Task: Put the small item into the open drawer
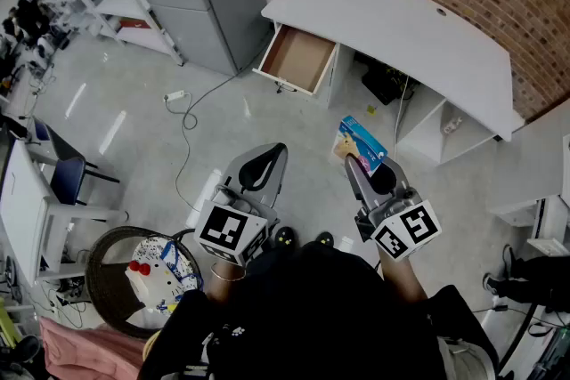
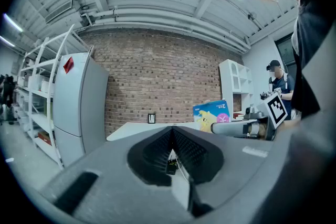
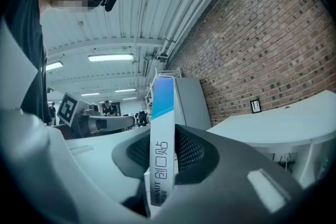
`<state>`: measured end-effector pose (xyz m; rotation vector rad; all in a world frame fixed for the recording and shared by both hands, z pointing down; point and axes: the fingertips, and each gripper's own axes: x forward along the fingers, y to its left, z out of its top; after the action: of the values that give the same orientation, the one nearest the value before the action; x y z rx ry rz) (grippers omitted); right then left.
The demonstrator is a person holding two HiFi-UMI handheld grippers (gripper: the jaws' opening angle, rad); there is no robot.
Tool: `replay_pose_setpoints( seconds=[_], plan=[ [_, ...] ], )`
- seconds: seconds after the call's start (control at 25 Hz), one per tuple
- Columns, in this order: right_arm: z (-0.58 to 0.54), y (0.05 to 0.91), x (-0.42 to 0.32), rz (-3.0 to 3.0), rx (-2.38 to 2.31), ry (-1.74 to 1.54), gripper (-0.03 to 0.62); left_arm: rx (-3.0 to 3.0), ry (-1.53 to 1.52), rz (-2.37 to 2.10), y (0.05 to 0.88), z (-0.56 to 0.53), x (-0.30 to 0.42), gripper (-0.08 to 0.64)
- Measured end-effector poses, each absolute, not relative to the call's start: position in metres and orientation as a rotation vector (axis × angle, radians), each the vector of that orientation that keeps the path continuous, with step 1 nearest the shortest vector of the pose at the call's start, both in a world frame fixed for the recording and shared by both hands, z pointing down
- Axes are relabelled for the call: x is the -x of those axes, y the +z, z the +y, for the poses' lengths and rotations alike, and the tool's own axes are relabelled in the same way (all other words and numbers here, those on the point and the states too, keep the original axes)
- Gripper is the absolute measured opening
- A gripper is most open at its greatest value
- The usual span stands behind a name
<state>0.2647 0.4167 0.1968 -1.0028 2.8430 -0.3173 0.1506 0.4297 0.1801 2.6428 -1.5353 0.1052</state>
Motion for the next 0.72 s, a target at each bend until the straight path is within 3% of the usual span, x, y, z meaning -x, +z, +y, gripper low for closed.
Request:
replay_pose_setpoints(
  seconds=[0.72],
  plan=[
    [0.405,0.211,-0.317,2.784,1.0,-0.403,0.084,-2.648,0.153,-1.495,0.19,0.414,-0.2,-0.003]
  ],
)
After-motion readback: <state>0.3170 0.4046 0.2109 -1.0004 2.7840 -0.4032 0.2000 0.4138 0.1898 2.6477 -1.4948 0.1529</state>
